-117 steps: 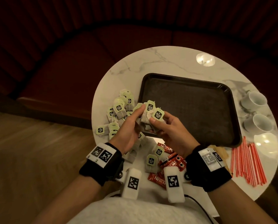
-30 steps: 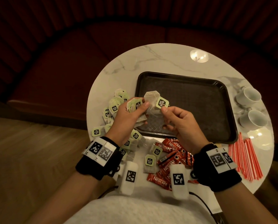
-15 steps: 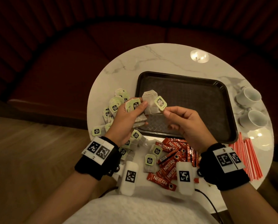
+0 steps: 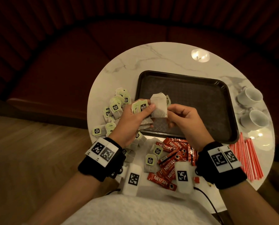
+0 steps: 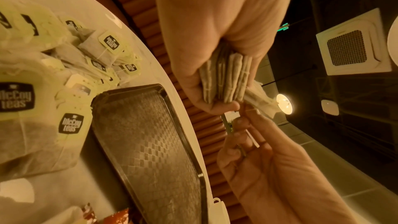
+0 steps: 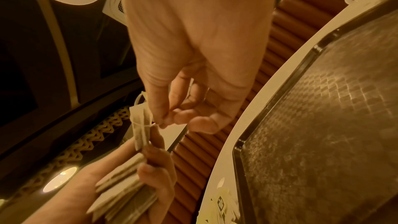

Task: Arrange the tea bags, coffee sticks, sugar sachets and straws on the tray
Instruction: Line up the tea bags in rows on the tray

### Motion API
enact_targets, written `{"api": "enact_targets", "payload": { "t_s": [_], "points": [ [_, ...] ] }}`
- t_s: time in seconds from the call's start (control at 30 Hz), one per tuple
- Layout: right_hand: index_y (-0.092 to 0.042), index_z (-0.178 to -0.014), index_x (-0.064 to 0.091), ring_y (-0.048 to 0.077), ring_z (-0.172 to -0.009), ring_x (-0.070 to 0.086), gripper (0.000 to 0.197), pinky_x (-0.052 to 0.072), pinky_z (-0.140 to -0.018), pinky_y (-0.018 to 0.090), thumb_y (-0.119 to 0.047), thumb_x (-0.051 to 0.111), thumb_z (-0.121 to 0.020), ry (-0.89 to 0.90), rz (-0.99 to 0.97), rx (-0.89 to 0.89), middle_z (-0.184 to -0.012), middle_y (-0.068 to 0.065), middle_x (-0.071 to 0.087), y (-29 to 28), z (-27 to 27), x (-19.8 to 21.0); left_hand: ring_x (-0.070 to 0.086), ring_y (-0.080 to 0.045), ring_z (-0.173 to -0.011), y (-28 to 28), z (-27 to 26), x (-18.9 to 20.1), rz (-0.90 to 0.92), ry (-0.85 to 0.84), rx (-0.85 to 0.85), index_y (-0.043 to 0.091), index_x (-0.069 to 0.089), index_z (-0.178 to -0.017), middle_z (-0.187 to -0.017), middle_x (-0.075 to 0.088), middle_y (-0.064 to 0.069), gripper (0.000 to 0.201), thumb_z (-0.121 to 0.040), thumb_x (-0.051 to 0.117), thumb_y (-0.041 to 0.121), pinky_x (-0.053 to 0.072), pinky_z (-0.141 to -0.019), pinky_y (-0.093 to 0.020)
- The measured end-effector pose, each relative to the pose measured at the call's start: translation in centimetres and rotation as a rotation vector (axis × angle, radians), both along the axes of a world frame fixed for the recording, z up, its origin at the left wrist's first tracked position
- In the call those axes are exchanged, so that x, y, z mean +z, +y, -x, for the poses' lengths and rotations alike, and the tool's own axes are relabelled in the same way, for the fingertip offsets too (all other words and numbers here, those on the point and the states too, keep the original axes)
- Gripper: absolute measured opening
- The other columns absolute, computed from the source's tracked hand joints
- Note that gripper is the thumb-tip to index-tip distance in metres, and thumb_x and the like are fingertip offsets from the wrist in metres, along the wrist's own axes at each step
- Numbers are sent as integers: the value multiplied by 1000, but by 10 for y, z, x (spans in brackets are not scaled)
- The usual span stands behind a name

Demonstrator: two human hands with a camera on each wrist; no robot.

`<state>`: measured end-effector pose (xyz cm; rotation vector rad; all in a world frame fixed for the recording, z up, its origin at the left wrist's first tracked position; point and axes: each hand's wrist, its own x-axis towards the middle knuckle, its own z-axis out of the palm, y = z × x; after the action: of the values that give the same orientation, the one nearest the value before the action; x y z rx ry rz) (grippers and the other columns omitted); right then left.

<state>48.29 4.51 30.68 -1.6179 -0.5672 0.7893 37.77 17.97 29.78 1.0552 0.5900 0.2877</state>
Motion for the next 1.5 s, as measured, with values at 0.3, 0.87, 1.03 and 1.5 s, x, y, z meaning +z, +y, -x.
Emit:
{"api": "enact_targets", "payload": {
  "t_s": [0.3,0.87,1.03,1.5],
  "points": [
    [-13,-100,71,0,-59,55,27,43,-52,14,-29,66,-78,110,-95,-133,-77,-6,72,1,-3,4,68,-21,-83,0,3,0,-203,34,-119,25,68,-88,-89,71,-4,13,-93,62,14,59,-69,-39],
    [-10,-97,74,8,-61,47,27,37,-52,18,-26,68,-76,112,-40,-97,-92,11,74,-9,-5,11,63,-25,-83,20,11,8,-447,15,-337,10,68,-101,-100,66,-24,11,-91,64,7,56,-67,-26],
    [-15,-98,77,16,-63,46,24,39,-53,19,-29,68,-80,16,8,-34,-92,18,72,-11,-8,15,62,-13,-80,26,12,8,-533,21,-400,7,69,-105,-96,68,-15,15,-91,65,8,53,-66,-20],
    [-19,-96,76,8,-66,53,23,41,-55,20,-31,66,-79,25,26,0,-80,1,72,-12,-14,19,64,-16,-91,22,11,10,-396,-5,-406,20,70,-103,-101,70,-9,16,-92,62,12,56,-73,-24]
  ]
}}
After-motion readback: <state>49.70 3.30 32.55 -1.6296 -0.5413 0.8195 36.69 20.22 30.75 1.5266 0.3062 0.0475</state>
